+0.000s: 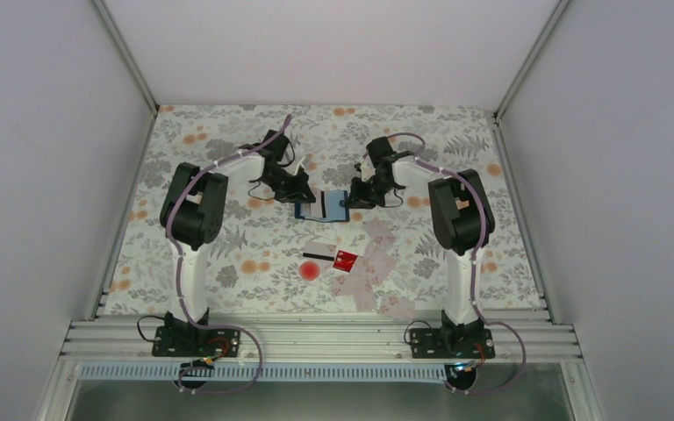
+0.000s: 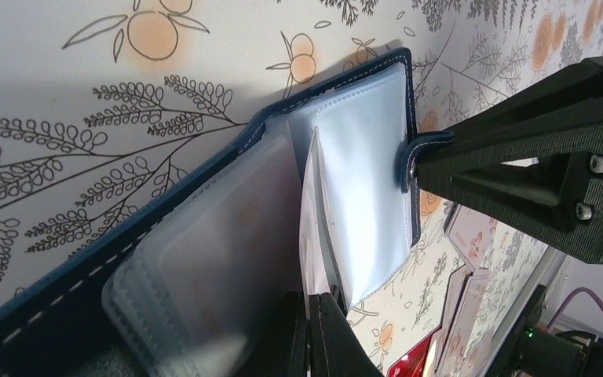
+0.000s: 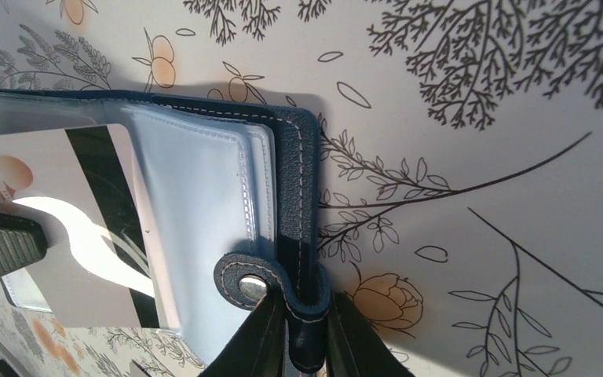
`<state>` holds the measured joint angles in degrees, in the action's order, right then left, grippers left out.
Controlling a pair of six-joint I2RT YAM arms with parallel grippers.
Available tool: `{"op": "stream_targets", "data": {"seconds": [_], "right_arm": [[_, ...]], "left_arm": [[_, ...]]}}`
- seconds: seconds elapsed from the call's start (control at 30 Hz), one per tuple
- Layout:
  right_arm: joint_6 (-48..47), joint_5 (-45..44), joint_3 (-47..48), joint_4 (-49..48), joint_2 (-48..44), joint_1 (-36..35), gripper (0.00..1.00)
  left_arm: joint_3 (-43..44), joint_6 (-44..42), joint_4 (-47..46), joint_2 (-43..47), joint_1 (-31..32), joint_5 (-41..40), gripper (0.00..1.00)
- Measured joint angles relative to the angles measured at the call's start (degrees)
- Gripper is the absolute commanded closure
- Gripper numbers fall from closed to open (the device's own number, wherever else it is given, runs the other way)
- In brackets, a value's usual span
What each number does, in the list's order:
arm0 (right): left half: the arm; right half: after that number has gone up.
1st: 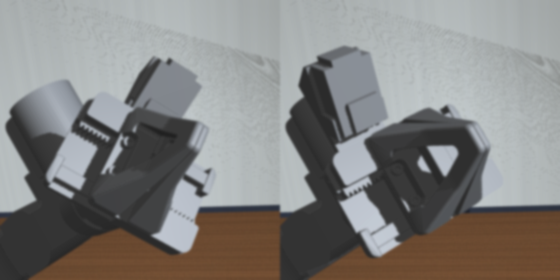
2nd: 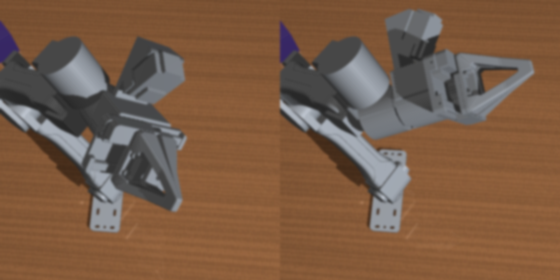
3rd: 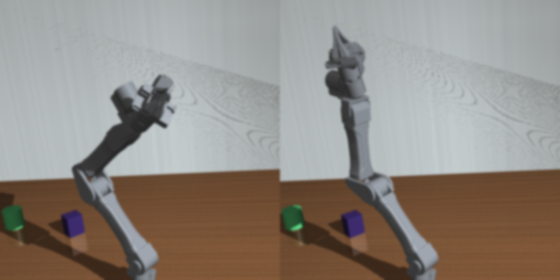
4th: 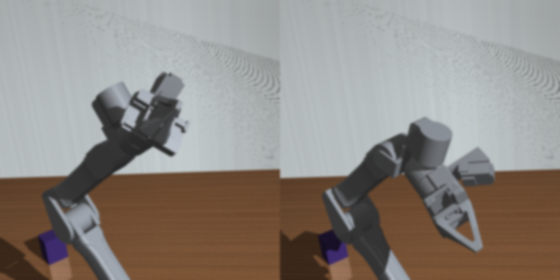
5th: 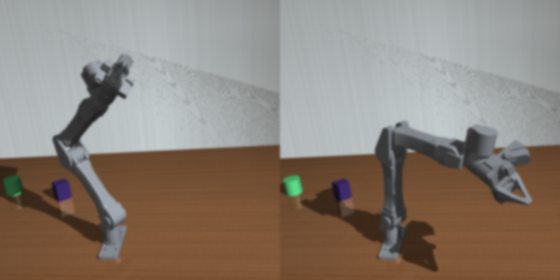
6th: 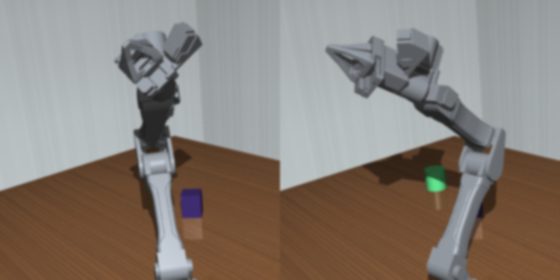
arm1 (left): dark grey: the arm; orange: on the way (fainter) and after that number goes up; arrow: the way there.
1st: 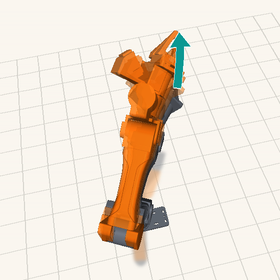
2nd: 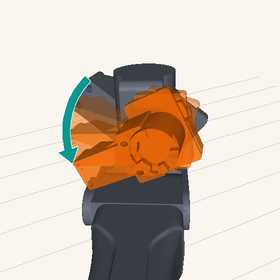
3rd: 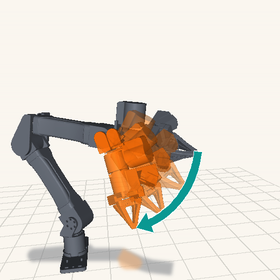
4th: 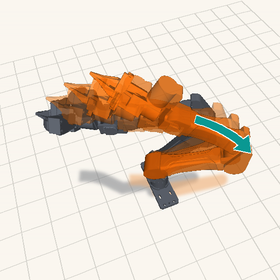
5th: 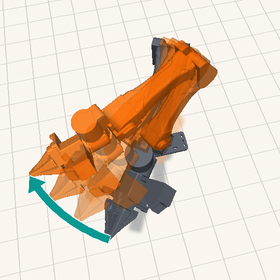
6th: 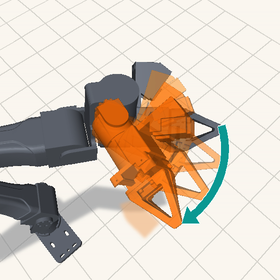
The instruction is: Put the credit cards into the card holder
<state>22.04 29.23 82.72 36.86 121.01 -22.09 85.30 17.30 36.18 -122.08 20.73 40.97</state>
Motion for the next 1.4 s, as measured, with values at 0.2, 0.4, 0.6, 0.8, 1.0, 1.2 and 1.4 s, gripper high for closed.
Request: {"op": "stream_targets", "data": {"seconds": [0.2, 0.4, 0.6, 0.8, 1.0, 1.2, 1.4], "right_arm": [[0.42, 0.42, -0.24, -0.28, 0.00, -0.02, 0.86], [0.63, 0.63, -0.31, -0.44, 0.00, -0.02, 0.86], [0.81, 0.63, -0.33, -0.46, 0.00, -0.07, 0.86], [0.83, 0.63, -0.33, -0.48, 0.00, -0.09, 0.86], [1.01, 0.87, -0.59, -0.81, 0.00, -0.17, 0.87], [1.07, 0.96, -0.70, -1.05, 0.00, -0.42, 0.87], [1.49, 0.57, -0.70, -1.01, 0.00, -0.50, 0.89]], "left_arm": [[0.13, -0.61, 1.31, -0.02, 0.00, 0.44, 0.98], [0.98, -1.46, 2.43, -0.57, 0.00, 1.31, 0.98], [2.05, -1.70, 3.48, -2.03, -0.02, 2.47, 0.98], [2.82, -1.18, 4.61, -2.58, -0.09, 2.34, 0.98], [4.37, -0.26, 7.02, -2.60, 0.07, 1.29, 0.98], [5.35, 0.28, 8.96, -2.58, 0.15, -0.57, 0.98], [5.35, 1.46, 9.35, -2.58, 0.17, -1.18, 0.98]]}}
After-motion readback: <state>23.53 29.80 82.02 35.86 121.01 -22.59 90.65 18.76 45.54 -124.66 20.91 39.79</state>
